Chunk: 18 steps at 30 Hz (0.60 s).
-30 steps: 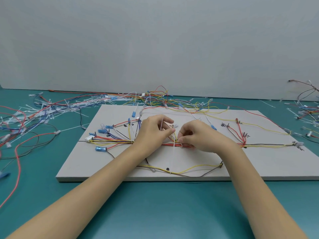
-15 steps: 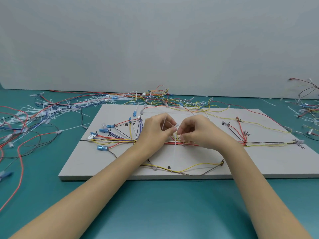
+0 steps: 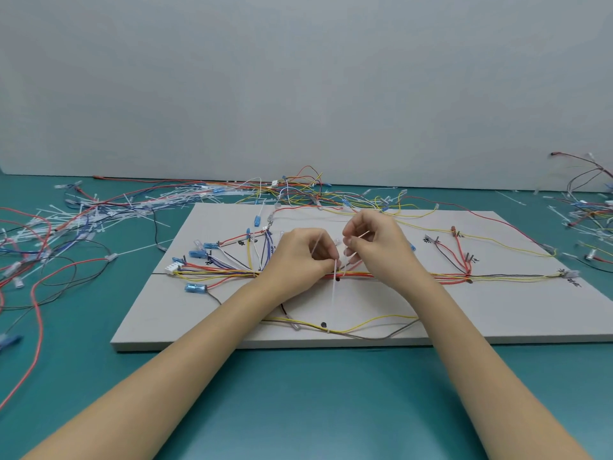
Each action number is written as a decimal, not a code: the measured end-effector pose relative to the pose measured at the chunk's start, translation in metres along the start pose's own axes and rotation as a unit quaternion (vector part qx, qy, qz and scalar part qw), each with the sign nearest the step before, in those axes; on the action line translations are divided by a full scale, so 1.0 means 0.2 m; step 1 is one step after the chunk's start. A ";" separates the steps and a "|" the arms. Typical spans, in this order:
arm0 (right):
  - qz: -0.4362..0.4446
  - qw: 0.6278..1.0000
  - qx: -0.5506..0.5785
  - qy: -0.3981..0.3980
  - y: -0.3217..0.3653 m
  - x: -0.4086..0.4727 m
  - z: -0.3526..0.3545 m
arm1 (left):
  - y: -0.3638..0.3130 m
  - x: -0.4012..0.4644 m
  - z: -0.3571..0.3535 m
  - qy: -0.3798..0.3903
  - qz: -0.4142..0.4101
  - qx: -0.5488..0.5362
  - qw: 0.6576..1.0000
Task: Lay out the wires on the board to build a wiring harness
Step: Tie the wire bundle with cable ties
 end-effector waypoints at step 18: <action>-0.064 0.994 0.087 0.009 -0.02 -0.01 -0.03 | 0.00 -0.03 0.01 -0.026 0.051 -0.004 0.998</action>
Point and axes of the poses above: each hand's wrist, its own x-axis towards the middle knuckle, its own z-axis out of the back of the hand, y = z × x, the point moved 7 cm from there along x, towards the middle knuckle, and after that the axes turned 8 degrees about -z, right-handed, at the moved point
